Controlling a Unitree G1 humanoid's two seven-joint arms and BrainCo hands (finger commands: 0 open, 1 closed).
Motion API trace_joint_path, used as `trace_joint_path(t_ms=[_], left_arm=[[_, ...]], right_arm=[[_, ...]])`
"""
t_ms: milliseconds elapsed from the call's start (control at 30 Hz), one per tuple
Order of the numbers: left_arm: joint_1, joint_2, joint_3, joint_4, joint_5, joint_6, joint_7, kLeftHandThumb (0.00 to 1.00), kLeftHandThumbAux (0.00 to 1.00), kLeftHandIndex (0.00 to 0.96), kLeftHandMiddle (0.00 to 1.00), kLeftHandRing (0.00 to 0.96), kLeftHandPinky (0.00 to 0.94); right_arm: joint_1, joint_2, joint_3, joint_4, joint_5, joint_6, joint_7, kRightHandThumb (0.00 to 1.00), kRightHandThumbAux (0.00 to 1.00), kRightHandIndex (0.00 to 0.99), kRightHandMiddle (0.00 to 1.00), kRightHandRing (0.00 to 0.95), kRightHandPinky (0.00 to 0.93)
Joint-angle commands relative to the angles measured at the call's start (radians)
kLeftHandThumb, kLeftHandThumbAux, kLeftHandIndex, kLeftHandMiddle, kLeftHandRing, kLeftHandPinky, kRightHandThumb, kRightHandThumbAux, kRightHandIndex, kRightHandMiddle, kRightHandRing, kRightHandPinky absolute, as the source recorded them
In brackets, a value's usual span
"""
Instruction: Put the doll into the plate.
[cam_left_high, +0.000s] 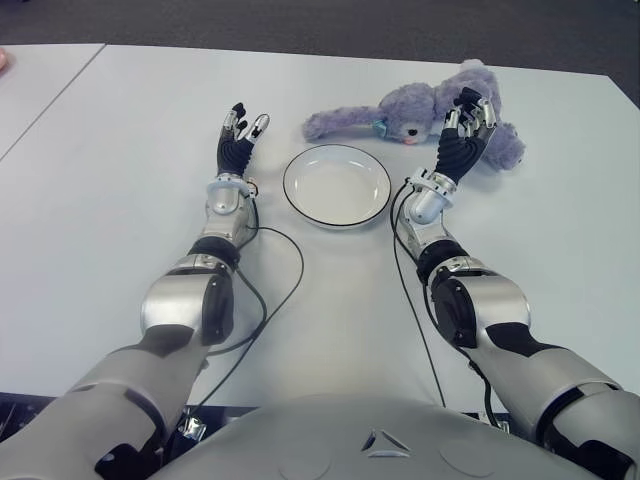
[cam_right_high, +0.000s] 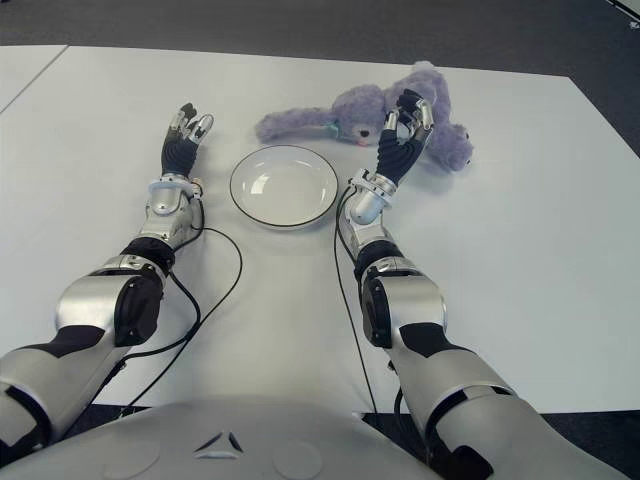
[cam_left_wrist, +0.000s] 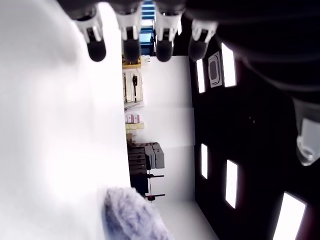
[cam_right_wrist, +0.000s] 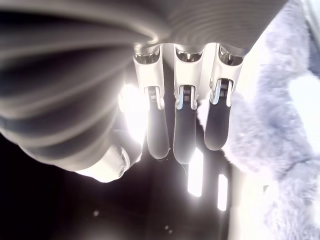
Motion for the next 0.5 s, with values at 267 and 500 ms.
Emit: trace_joint_path(t_ms=[267, 500], left_arm=[[0.191, -0.049, 0.008, 0.116, -0.001, 0.143, -0.011, 0.0, 0.455, 0.043, 0.025, 0.034, 0.065], [0.191, -0.049, 0.011, 0.116, -0.004, 0.149, -0.009, 0.0, 0.463, 0.044, 0.029, 0.037, 0.058]], right_arm=[[-0.058, -0.164, 0.121, 0.035, -0.172, 0.042, -0.185, 0.678, 0.733, 0.408, 0.297, 0.309, 0.313], [-0.086, -0.232, 0.145, 0.051, -0.185, 0.076, -0.149, 0.677, 0.733, 0.408, 0.286, 0.287, 0.294]])
